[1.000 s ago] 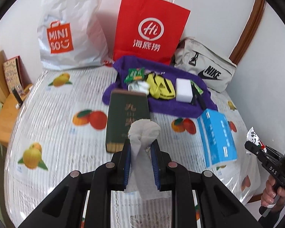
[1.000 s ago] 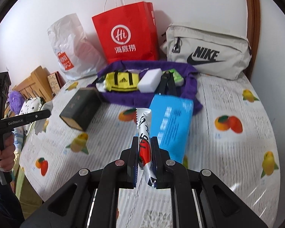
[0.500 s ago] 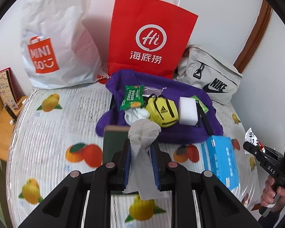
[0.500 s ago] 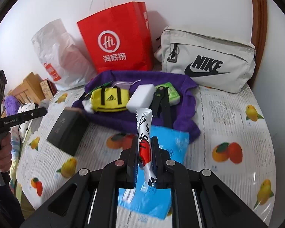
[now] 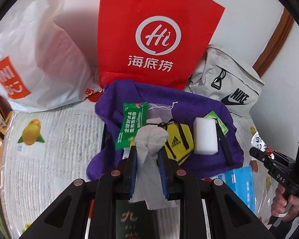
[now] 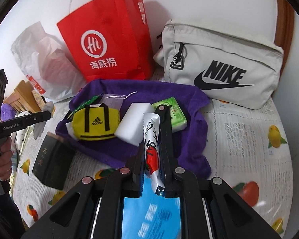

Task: Organize soft objects
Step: 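Lower the tissue and packet onto the purple towel and open both tools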

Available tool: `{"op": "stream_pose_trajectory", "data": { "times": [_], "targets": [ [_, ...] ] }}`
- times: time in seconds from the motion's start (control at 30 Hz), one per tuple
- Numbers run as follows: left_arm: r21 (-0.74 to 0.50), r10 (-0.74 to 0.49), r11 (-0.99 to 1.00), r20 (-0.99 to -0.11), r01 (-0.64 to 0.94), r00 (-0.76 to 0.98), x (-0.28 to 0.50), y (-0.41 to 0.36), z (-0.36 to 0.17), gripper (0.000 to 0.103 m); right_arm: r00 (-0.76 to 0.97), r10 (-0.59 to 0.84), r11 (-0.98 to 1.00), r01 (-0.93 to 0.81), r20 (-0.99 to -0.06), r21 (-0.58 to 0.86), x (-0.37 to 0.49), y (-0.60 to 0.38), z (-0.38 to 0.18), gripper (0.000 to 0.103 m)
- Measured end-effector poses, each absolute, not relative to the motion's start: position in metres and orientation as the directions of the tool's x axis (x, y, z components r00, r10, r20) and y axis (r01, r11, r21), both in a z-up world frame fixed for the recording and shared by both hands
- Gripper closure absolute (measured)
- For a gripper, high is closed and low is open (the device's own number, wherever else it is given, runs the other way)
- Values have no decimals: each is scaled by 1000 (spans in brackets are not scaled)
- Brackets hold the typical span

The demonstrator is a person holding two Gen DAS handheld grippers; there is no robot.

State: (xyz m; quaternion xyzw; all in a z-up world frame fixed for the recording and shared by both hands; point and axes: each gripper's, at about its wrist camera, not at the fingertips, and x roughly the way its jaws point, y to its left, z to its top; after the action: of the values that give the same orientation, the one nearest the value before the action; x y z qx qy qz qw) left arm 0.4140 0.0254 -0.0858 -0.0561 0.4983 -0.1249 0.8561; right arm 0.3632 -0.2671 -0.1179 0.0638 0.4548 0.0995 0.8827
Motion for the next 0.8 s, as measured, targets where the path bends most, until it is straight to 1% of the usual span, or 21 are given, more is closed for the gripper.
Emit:
{"op": "stream_pose_trajectory", "data": {
  "times": [0.33,0.5,0.63,0.67,0.7,0.77,0.8],
  "targets": [
    [-221,-276,960,-851,172,447,455,14,-101,83,520,236,972,-133,-821,195,416,-261,-139,89],
    [-235,-291,955,-860,181,419,478,3,-112,83,493,225,974,-132,-840,184,435,-260,-152,86],
    [-222,-279,957,-877,185,391,491,-7,-124,83,470,231,973,-132,-852,191,447,-258,-162,80],
    [-220,-278,957,-879,188,387,494,-9,-126,82,468,235,972,-137,-852,193,448,-257,-163,75],
    [-219,-278,957,-879,191,386,495,-11,-128,82,464,241,970,-143,-852,197,449,-256,-164,73],
    [-217,-275,958,-883,188,381,498,-12,-130,75,461,254,966,-161,-850,201,451,-254,-165,68],
    [-218,-276,958,-883,187,380,499,-12,-131,74,461,257,965,-168,-850,201,451,-252,-165,66]
  ]
}}
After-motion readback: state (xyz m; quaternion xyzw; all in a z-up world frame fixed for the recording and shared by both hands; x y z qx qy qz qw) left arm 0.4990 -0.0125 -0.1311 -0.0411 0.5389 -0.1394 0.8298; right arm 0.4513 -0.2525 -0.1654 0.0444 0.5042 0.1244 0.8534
